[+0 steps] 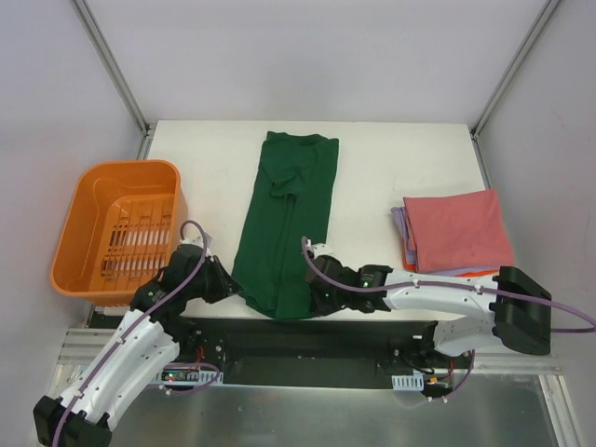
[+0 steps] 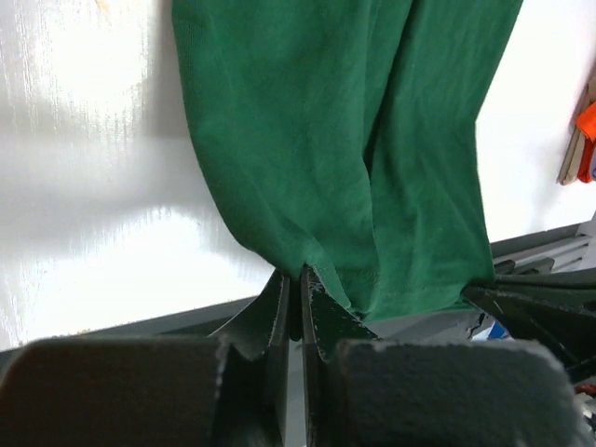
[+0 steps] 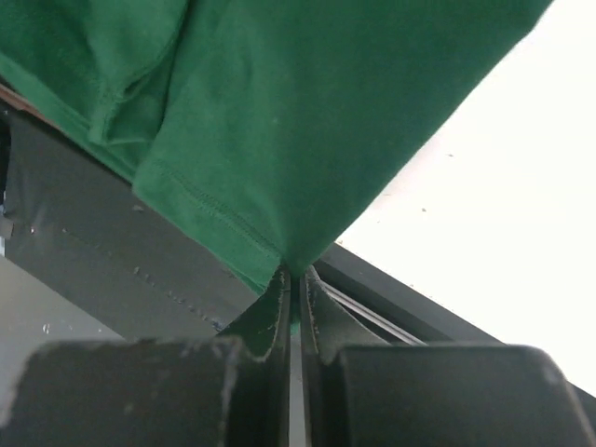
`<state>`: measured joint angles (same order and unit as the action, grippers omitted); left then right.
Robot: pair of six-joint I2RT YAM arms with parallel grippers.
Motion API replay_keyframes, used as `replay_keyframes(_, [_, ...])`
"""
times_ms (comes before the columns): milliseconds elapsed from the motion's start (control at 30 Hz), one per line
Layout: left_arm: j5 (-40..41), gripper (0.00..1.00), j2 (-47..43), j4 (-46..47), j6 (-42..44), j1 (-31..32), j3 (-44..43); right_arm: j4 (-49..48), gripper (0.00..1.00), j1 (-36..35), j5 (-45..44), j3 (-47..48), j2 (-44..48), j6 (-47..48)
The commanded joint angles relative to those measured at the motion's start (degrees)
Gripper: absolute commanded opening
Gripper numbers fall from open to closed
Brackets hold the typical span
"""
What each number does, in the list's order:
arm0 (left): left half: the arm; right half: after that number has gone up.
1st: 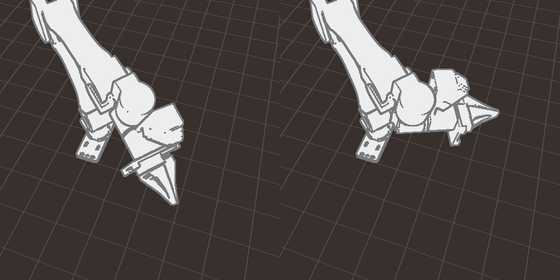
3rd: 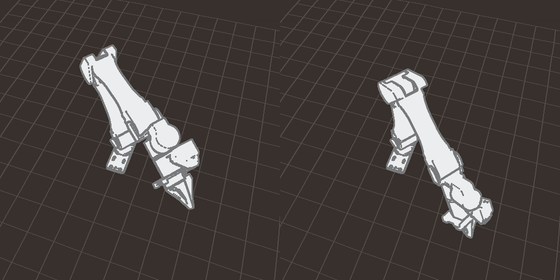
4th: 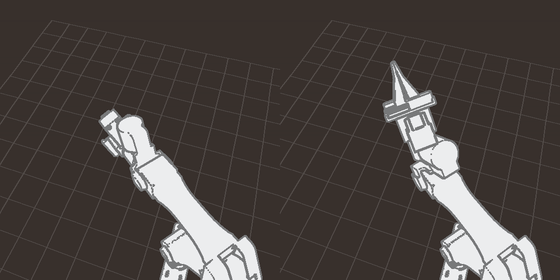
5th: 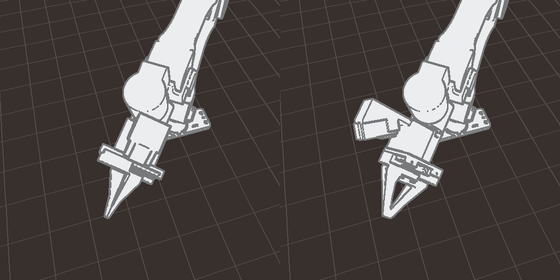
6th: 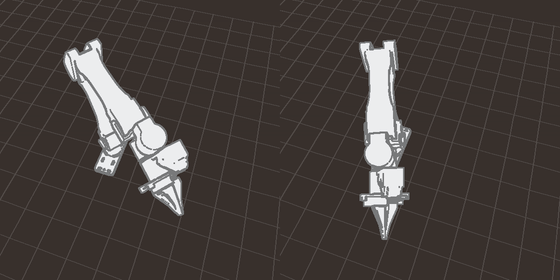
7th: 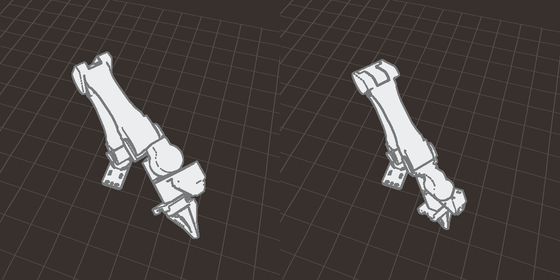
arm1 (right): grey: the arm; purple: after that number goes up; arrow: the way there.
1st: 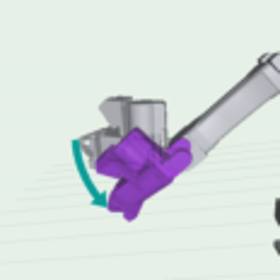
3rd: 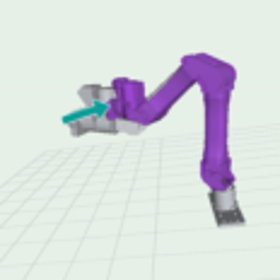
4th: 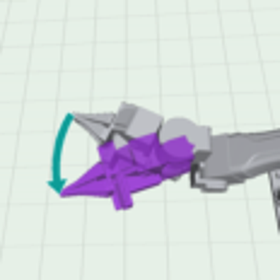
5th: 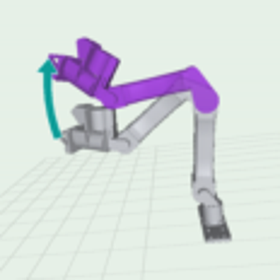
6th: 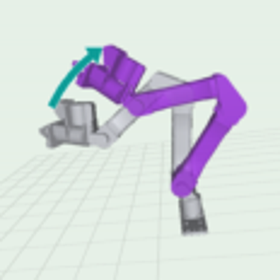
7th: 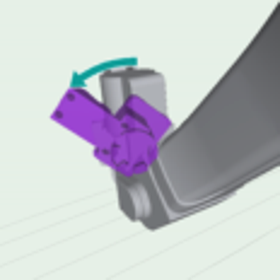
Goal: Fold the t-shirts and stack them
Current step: Grab the bottom of the folded rectangular tshirt with both arms, then fold the folded rectangular tshirt in 1/3 of the way
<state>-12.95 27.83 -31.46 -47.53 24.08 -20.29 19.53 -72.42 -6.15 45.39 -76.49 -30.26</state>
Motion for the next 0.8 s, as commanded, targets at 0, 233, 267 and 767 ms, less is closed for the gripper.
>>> replay_keyframes(0, [2.1,0.0,4.6,-0.2,-0.4,0.4,-7.9,5.1,0.01,2.0,-5.4,4.4,2.8,0.6])
replay_keyframes(233, [5.9,0.0,18.6,8.5,3.6,0.4,-19.1,2.4,0.01,11.4,-5.4,8.8,2.7,5.2])
replay_keyframes(267, [6.9,0.0,20.8,9.2,4.4,0.4,-21.0,2.4,0.01,12.9,-5.1,9.7,2.1,6.2])
replay_keyframes(767, [-0.1,0.0,54.1,17.3,11.9,-8.4,-45.3,1.6,0.01,32.1,4.9,28.3,-15.1,16.5])
